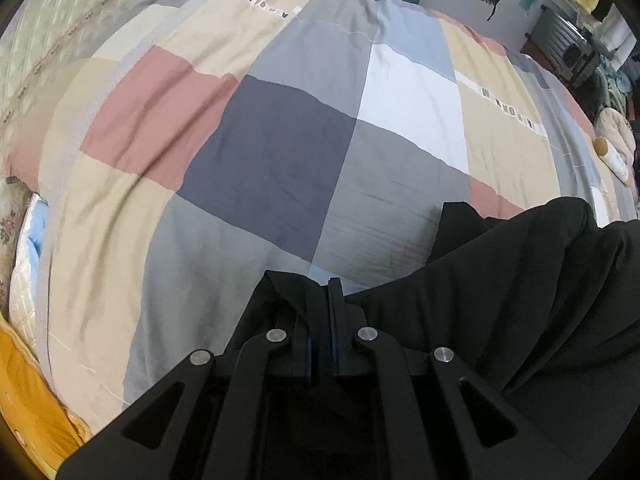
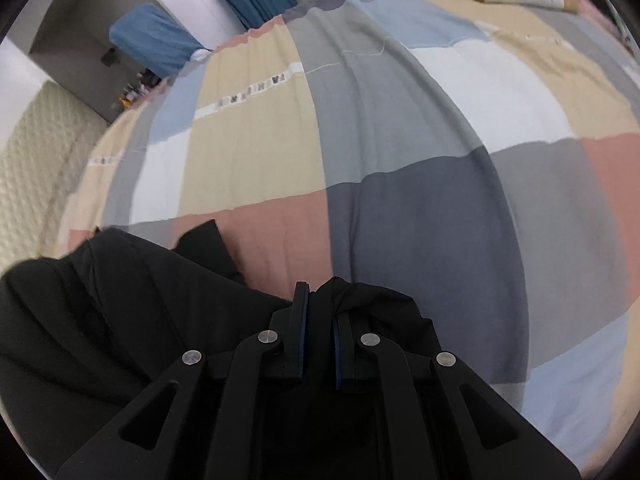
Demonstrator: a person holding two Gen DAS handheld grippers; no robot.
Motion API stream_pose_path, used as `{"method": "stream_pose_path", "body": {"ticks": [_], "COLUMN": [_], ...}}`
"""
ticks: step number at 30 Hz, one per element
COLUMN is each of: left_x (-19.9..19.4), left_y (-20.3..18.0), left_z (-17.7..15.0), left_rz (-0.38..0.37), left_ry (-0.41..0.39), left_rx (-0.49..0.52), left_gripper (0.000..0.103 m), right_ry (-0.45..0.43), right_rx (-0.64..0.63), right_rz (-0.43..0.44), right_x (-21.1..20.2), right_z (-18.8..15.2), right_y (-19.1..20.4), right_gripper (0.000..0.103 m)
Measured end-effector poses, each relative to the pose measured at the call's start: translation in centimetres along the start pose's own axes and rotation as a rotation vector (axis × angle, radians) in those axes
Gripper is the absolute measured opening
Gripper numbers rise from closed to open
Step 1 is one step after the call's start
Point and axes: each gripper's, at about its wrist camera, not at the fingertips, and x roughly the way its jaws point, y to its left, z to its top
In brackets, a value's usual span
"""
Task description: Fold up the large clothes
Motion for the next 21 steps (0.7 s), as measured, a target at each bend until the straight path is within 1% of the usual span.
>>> {"method": "stream_pose_path", "body": {"ticks": [3,5,6,7,8,9,12,13,14,15,16,17,18,19,21], "left_x": [-0.4,-1.1,-1.5,-2.0,-2.3,-2.7,-4.4,-5.2,-5.8,-6.3,-6.9,-7.8,-8.8,-9.9,-11.8], "left_y": [0.5,1.2,1.4,1.6,1.7,1.9,2.2,2.4,2.6,2.7,2.7,2.7,2.6,2.4,1.7], "left_z": [-0.9,-1.7,-2.1,-2.6,-2.9,-3.3,-4.2,-4.5,-4.7,-4.8,-4.9,-5.0,-5.1,-5.1,-5.3], "left_rz": [-0.037,-0.072,-0.076,-0.075,-0.075,-0.076,-0.082,-0.086,-0.098,-0.113,-0.123,-0.119,-0.121,-0.125,-0.137], "left_ry": [0.008,0.005,-0.002,-0.004,-0.002,-0.003,-0.017,-0.012,-0.004,0.003,0.003,-0.012,-0.04,-0.069,-0.129], "left_rx": [-0.013,-0.029,-0.028,-0.026,-0.028,-0.032,-0.044,-0.058,-0.073,-0.084,-0.09,-0.091,-0.087,-0.074,-0.038], "left_gripper": [0.008,0.008,0.008,0.008,0.008,0.008,0.014,0.018,0.029,0.04,0.065,0.078,0.078,0.078,0.078], "right_ry": [0.013,0.023,0.02,0.016,0.007,0.003,-0.007,-0.013,-0.021,-0.036,-0.045,-0.057,-0.06,-0.066,-0.082], "right_rx": [0.043,0.051,0.042,0.031,0.019,0.009,-0.035,-0.045,-0.055,-0.075,-0.091,-0.126,-0.146,-0.163,-0.179], "right_rz": [0.071,0.121,0.139,0.153,0.172,0.181,0.161,0.154,0.148,0.139,0.132,0.109,0.096,0.087,0.067], "right_x": [-1.3,-2.4,-3.1,-3.7,-4.7,-5.4,-8.0,-8.7,-9.7,-11.0,-11.6,-12.8,-13.5,-14.4,-15.4], "right_z": [-0.7,-1.1,-1.3,-1.4,-1.7,-1.8,-2.4,-2.6,-2.6,-2.7,-2.8,-2.9,-3.0,-3.1,-3.5], "right_y": [-0.9,-1.0,-1.0,-0.9,-0.7,-0.4,0.7,1.0,1.5,2.3,2.7,3.7,4.3,4.9,5.8], "right_gripper": [0.014,0.02,0.025,0.034,0.038,0.045,0.049,0.052,0.054,0.061,0.07,0.073,0.079,0.083,0.083]}}
